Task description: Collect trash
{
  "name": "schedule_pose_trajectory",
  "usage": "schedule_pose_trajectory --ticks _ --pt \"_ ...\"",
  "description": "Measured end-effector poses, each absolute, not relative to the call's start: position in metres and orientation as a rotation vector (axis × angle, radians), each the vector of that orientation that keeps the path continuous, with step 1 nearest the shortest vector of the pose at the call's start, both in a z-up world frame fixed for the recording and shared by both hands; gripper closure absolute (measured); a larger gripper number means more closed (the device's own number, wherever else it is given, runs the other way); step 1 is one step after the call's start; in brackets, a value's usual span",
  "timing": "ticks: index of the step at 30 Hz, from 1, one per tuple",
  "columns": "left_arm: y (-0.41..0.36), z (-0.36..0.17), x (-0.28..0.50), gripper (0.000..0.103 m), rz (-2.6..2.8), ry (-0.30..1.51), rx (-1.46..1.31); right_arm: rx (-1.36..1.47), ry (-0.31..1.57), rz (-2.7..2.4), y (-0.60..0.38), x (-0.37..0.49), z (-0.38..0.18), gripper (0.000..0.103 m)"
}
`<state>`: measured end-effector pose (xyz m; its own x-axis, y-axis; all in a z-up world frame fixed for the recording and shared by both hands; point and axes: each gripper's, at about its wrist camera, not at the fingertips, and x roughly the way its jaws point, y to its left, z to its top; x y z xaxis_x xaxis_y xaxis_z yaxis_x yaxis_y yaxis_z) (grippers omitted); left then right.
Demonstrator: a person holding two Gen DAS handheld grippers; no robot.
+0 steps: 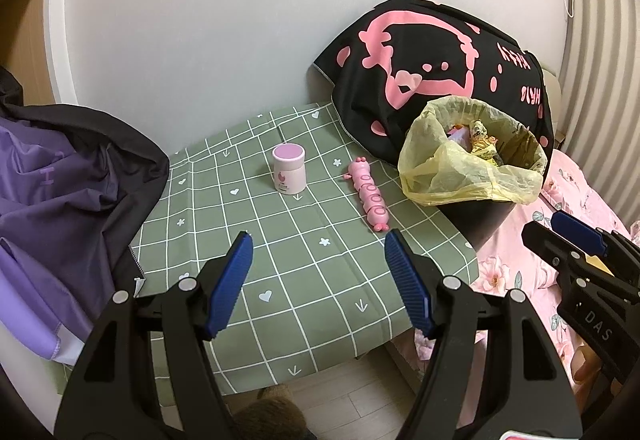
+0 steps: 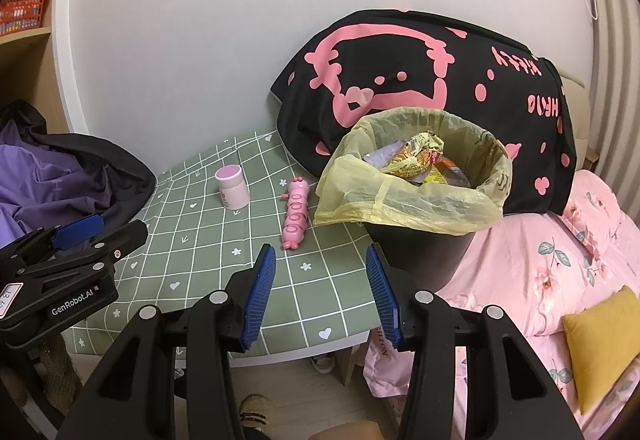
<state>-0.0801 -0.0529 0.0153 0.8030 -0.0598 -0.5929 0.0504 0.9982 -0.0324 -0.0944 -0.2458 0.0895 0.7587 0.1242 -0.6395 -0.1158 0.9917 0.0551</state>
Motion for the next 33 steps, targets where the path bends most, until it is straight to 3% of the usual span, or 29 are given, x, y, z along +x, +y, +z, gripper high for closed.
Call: schedule_pose_trajectory --ticks 33 --pt "-0.0559 0.015 -0.0806 0.038 -0.082 0.635 -0.009 0.015 0.692 0.127 -0.2522 -0.0946 0.0904 0.059"
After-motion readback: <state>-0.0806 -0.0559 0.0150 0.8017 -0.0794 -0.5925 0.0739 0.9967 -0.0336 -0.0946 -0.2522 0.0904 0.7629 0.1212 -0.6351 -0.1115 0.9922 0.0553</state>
